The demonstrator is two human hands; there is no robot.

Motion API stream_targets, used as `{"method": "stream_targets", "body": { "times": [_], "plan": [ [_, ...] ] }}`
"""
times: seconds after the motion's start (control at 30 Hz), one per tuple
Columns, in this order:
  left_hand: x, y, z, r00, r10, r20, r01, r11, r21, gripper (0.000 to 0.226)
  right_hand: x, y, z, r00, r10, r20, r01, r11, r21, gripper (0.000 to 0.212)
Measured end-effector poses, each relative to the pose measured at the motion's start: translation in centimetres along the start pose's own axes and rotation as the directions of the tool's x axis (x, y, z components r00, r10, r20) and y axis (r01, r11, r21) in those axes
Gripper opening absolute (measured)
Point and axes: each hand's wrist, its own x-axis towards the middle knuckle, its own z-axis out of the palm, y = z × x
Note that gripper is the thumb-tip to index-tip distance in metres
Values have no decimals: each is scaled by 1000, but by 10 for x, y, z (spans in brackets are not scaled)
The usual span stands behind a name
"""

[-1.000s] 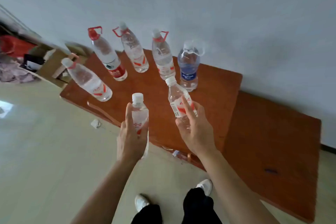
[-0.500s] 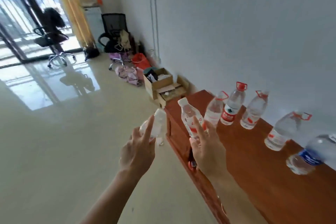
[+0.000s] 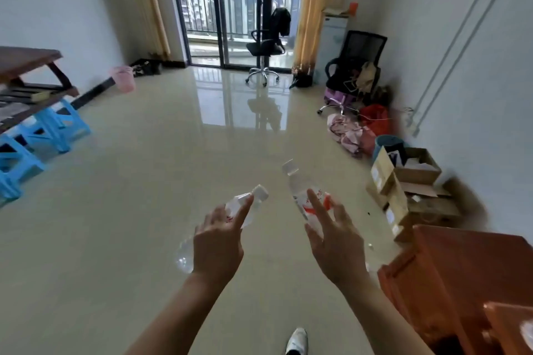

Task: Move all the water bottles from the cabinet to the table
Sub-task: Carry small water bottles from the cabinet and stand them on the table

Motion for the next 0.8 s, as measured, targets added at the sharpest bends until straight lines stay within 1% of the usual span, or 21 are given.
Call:
{"method": "stream_targets", "body": {
  "times": [0.13,0.2,0.27,0.37,0.4,0.43,0.47,0.57,0.7,0.8],
  "plan": [
    [41,-85,9,991,-137,-11,137,985,105,102,84,-38,77,993,-120,21,117,986,116,86],
    [74,-128,10,981,-191,-43,196,969,149,100,132,-58,119,988,-151,23,145,975,171,85],
    [115,-181,7,966,-246,-74,256,948,191,105,187,-82,166,979,-200,24,189,954,233,82],
    [167,-244,-7,952,-298,-61,304,925,227,106,260,-121,218,973,-226,38,204,930,306,82],
    [181,-263,-12,947,-314,-64,320,917,238,105,280,-136,233,968,-245,64,210,919,334,82],
    [192,-280,-19,940,-336,-57,339,905,257,105,299,-151,248,958,-278,73,234,903,361,82],
    [205,-305,-26,933,-352,-79,359,889,284,106,325,-171,266,942,-326,82,273,885,378,82],
    [224,-366,-41,898,-431,-86,437,851,291,106,382,-228,309,901,-419,113,346,850,396,83],
    [225,-453,-54,848,-517,-113,523,786,330,103,429,-315,368,819,-556,139,445,769,459,85],
    [227,-520,-62,804,-575,-151,591,747,305,101,457,-373,407,771,-624,132,501,721,479,86]
  ]
}}
